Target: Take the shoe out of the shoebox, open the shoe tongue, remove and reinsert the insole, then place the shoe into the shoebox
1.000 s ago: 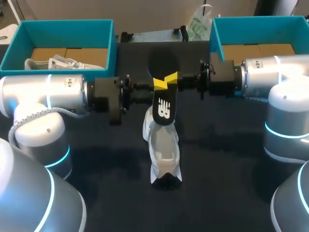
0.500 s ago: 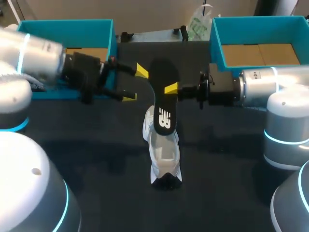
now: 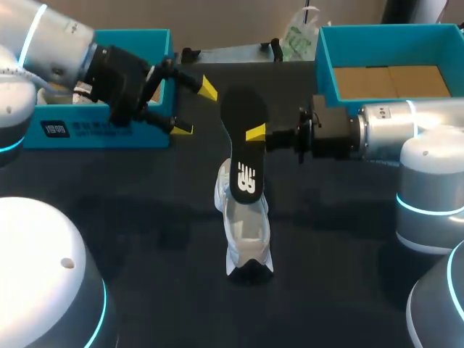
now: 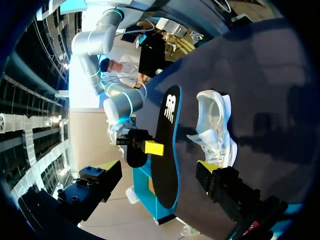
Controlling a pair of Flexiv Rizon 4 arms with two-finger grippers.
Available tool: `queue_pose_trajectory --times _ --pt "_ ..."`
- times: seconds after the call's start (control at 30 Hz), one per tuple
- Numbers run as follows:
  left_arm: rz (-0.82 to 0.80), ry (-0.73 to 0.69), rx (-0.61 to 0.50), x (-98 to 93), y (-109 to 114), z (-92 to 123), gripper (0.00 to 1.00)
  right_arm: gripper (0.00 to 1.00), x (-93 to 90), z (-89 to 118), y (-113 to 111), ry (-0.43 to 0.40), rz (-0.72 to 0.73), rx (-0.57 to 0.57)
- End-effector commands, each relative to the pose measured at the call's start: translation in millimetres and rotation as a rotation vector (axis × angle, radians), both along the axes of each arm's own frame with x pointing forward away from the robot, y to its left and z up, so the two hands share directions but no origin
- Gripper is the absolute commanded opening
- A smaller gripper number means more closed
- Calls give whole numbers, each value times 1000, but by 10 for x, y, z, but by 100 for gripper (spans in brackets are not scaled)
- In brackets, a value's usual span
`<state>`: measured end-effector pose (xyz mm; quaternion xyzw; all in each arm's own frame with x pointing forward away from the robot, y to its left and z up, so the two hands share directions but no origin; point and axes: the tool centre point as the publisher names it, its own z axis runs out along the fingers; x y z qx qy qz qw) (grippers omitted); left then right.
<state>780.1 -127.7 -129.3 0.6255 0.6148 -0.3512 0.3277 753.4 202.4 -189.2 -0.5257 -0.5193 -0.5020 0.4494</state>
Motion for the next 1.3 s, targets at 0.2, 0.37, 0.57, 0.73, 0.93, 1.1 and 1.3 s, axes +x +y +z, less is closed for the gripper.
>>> queue_pose_trajectory --times 0.2,0.37,0.57,0.73,0.93,1.1,1.3 --pt "-40 -105 518 213 -228 252 100 0 -179 -76 93 7 -22 21" --pt "-40 -105 518 213 -228 252 100 0 -189 -77 102 4 -23 23" --pt "-41 -78 551 376 -285 363 100 0 -189 -77 102 4 -23 23" --pt "-75 -41 662 491 -386 502 100 0 -189 -77 102 4 -23 23" --pt "-116 -17 809 481 -503 564 100 0 -189 -77 102 4 -23 23" --pt "-132 -18 866 460 -571 575 100 0 -189 -77 102 4 -23 23" --pt "-141 -13 920 437 -653 560 100 0 -189 -77 102 4 -23 23"
